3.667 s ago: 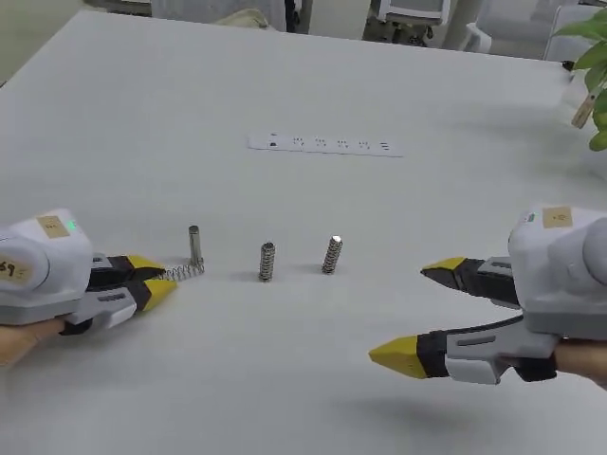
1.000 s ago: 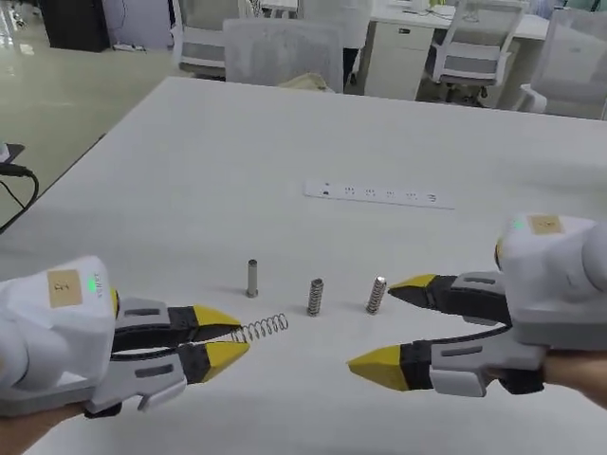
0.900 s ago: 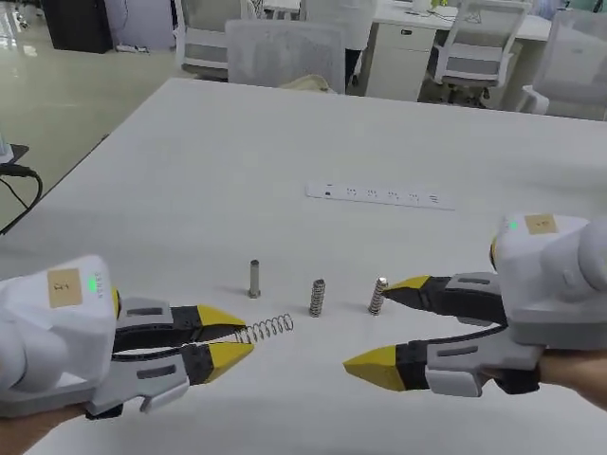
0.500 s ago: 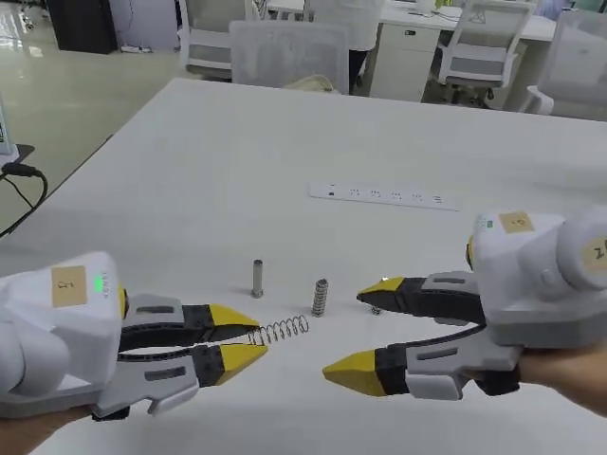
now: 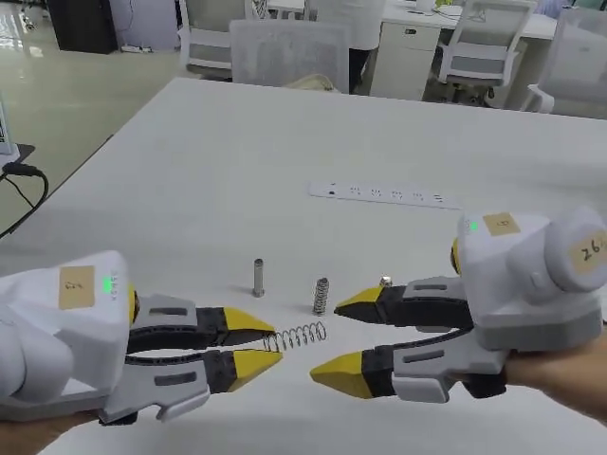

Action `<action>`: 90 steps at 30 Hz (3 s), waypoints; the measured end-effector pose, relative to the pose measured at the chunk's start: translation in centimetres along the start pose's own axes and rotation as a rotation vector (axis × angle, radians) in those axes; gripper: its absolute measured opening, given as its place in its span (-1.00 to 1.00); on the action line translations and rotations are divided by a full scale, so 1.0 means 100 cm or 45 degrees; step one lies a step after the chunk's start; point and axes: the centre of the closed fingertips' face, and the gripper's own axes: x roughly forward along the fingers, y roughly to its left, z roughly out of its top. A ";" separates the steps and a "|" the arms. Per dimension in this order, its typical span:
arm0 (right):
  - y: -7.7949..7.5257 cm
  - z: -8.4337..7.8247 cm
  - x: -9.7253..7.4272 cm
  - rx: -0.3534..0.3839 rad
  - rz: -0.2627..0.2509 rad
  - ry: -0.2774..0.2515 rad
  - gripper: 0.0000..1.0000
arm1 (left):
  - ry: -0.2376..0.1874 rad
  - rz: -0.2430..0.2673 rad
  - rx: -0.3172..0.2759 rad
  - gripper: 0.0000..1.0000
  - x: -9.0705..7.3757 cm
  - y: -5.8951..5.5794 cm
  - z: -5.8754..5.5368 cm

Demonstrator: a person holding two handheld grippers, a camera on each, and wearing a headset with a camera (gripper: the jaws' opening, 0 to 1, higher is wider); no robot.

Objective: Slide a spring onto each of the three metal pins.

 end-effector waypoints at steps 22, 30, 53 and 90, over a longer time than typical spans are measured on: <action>0.013 -0.002 0.004 -0.038 0.065 -0.001 -0.67 | -0.022 -0.058 0.018 -0.95 0.004 -0.013 0.007; 0.015 -0.001 0.002 -0.036 0.077 -0.006 -0.73 | -0.017 -0.063 0.015 -0.95 0.004 -0.014 0.005; 0.026 0.015 0.001 -0.110 0.226 0.115 -0.80 | 0.002 -0.064 0.028 -0.95 0.006 -0.016 0.002; 0.029 0.023 0.004 -0.499 0.292 0.631 -0.83 | -0.062 -0.013 -0.022 -0.95 0.014 -0.013 0.004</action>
